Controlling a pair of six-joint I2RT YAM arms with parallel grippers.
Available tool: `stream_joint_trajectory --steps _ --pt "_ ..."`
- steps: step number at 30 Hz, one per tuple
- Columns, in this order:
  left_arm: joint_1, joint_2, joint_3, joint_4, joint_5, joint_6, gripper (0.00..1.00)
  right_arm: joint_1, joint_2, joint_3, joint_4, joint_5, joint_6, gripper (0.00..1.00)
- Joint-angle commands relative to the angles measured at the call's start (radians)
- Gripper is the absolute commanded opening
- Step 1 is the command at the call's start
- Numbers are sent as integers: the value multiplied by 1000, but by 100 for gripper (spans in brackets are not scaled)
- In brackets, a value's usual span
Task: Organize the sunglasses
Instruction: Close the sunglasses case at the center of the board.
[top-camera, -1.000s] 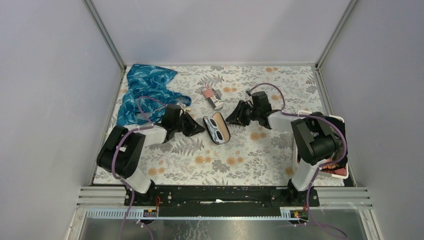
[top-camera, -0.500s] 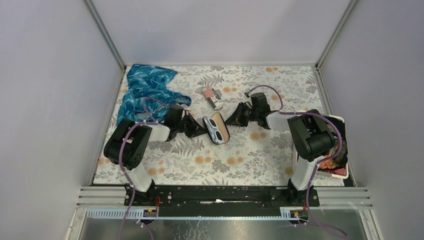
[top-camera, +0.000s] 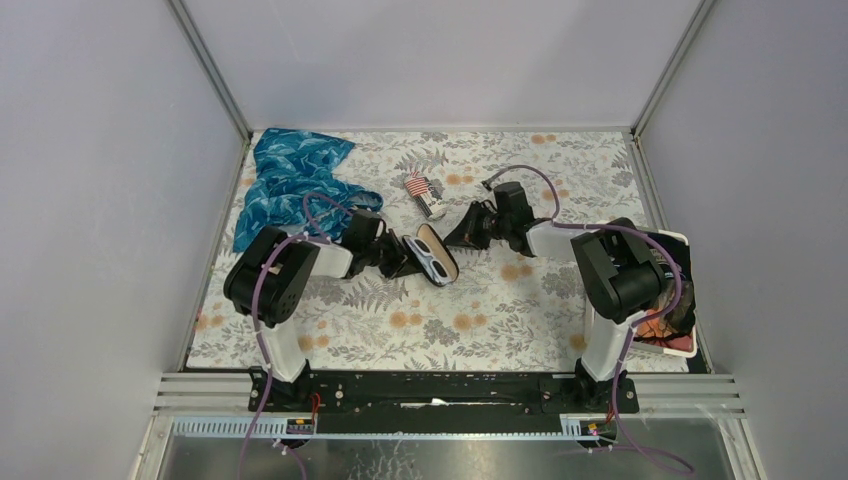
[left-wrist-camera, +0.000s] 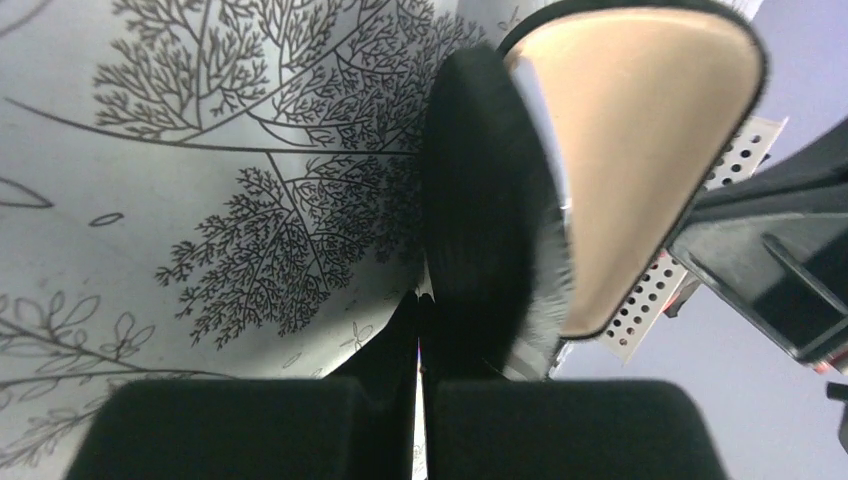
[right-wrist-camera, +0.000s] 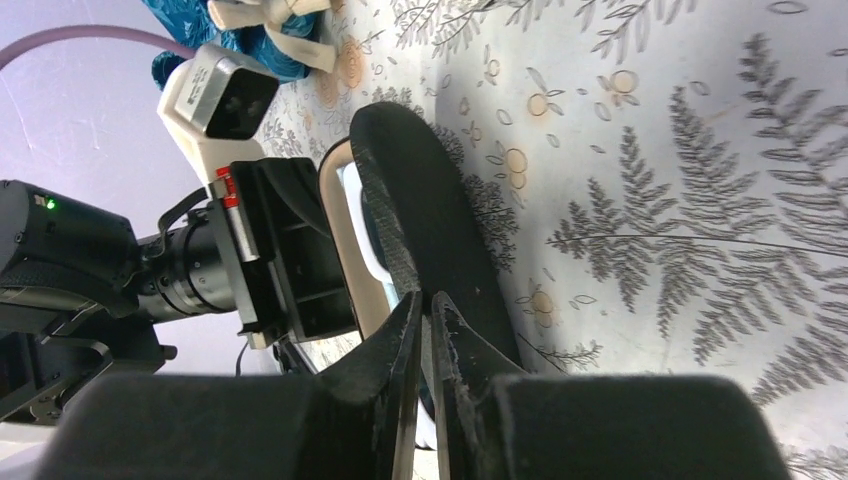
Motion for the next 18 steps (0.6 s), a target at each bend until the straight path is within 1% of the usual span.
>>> stream_joint_trajectory --steps 1,9,15,18 --pt "-37 21 69 84 36 -20 1 89 17 37 0 -45 9 14" --pt "-41 48 105 76 45 -16 0 135 6 22 8 -37 22 13" --pt "-41 56 129 58 50 -5 0 147 1 11 5 -43 22 13" --pt "-41 44 137 44 56 2 0 146 -24 14 -24 -32 3 14"
